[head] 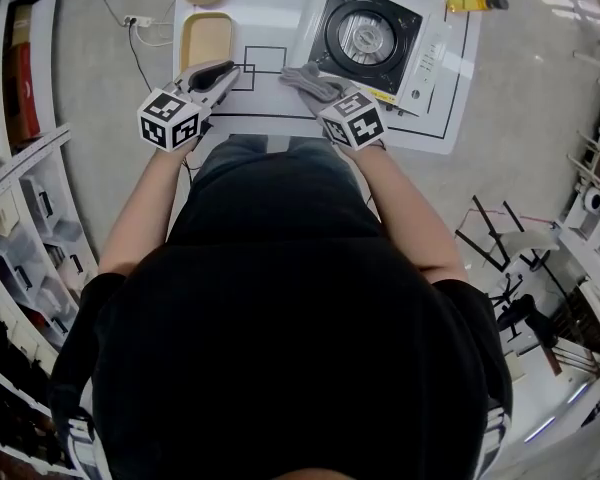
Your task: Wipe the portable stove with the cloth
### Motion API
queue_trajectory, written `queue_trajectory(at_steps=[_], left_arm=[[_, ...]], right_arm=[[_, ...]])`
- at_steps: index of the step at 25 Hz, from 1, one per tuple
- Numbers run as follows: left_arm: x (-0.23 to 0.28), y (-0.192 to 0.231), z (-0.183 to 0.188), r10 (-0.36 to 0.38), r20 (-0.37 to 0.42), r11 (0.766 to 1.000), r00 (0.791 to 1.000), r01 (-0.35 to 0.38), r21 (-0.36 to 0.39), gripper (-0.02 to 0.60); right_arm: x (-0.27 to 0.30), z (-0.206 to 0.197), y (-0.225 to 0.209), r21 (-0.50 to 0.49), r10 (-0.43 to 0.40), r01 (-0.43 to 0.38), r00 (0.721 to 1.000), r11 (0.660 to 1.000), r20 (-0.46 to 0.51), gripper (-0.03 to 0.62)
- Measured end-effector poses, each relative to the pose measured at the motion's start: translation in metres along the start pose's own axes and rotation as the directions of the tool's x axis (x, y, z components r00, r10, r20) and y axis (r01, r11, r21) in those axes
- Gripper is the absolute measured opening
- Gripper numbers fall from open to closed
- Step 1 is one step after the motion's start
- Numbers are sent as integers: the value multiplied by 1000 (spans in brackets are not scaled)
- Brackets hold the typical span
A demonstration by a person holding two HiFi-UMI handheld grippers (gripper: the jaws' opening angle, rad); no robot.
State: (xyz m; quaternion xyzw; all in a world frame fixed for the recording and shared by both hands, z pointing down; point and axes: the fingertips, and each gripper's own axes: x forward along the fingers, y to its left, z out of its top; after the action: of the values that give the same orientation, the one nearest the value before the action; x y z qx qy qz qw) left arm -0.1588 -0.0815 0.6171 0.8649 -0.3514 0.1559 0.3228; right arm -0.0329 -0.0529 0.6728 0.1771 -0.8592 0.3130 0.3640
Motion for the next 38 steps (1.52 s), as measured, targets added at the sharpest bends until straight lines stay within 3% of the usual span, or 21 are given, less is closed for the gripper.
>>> queue_trajectory(at_steps=[8, 13, 22, 38], left_arm=[[-4, 5, -3, 7, 6, 1000, 1000, -7, -16, 69], [-4, 11, -2, 17, 15, 999, 1000, -17, -30, 69], [3, 16, -2, 21, 16, 998, 1000, -21, -53, 69], [30, 29, 9, 19, 8, 996, 1000, -18, -86, 69]], right_arm=[[21, 24, 18, -91, 54, -57, 998, 994, -35, 110], [34, 27, 31, -147, 123, -140, 985, 979, -122, 110], [31, 45, -12, -38, 163, -179, 953, 983, -253, 112], [43, 102, -84, -101, 111, -150, 941, 984, -321, 112]])
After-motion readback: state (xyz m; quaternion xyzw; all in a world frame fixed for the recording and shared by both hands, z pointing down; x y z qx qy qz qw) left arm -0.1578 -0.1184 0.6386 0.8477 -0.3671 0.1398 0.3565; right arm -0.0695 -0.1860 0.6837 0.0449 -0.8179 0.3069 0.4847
